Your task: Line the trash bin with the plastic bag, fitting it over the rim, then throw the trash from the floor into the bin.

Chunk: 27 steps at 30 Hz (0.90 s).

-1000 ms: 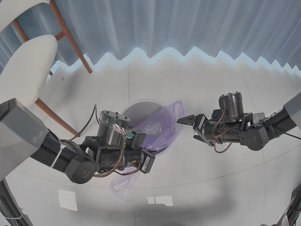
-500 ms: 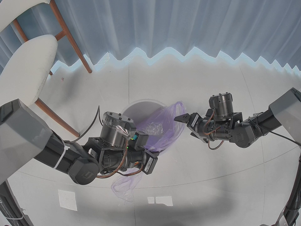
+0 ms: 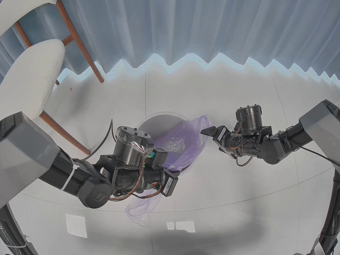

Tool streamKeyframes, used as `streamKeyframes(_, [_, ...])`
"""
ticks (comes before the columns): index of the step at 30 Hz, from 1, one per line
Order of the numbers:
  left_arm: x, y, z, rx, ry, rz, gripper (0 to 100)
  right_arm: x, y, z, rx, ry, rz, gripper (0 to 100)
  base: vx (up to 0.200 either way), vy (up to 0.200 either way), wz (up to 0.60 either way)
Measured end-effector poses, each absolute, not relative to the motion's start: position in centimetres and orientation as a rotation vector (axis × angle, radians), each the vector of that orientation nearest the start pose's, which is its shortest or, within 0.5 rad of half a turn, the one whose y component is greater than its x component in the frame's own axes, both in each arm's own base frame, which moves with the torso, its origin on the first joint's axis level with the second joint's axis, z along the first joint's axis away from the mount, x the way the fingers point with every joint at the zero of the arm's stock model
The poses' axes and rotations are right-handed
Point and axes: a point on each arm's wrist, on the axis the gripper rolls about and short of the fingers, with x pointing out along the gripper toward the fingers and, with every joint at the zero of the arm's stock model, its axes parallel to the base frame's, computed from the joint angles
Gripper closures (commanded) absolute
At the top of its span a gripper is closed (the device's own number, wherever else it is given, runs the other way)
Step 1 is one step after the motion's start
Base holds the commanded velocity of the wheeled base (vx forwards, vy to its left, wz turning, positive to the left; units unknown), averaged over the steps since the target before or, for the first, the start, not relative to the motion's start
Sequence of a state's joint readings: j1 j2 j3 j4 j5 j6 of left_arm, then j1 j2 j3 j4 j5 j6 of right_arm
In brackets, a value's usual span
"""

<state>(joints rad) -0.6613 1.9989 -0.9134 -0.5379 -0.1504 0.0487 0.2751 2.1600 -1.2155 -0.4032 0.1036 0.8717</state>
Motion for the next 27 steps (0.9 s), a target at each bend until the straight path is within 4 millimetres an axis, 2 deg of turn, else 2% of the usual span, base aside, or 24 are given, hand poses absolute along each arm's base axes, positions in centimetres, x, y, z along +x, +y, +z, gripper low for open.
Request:
streamKeyframes(10, [28.3,-22.3,10.0,0.187,0.526,-0.803,100,39.9,12.2,9.5,0.784,0.684,0.109,0,0.000,0.000,0.00])
streamKeyframes(11, [28.3,-22.3,10.0,0.186,0.526,-0.801,100,39.9,12.3,9.4,0.782,0.683,0.107,100,0.000,0.000,0.00])
streamKeyframes(20, [28.5,-22.0,10.2,0.182,0.522,-0.792,100,39.7,12.9,9.1,0.774,0.693,0.103,100,0.000,0.000,0.00])
streamKeyframes(27, [28.3,-21.9,10.5,0.180,0.518,-0.795,100,39.0,14.3,8.7,0.755,0.706,0.109,100,0.000,0.000,0.00])
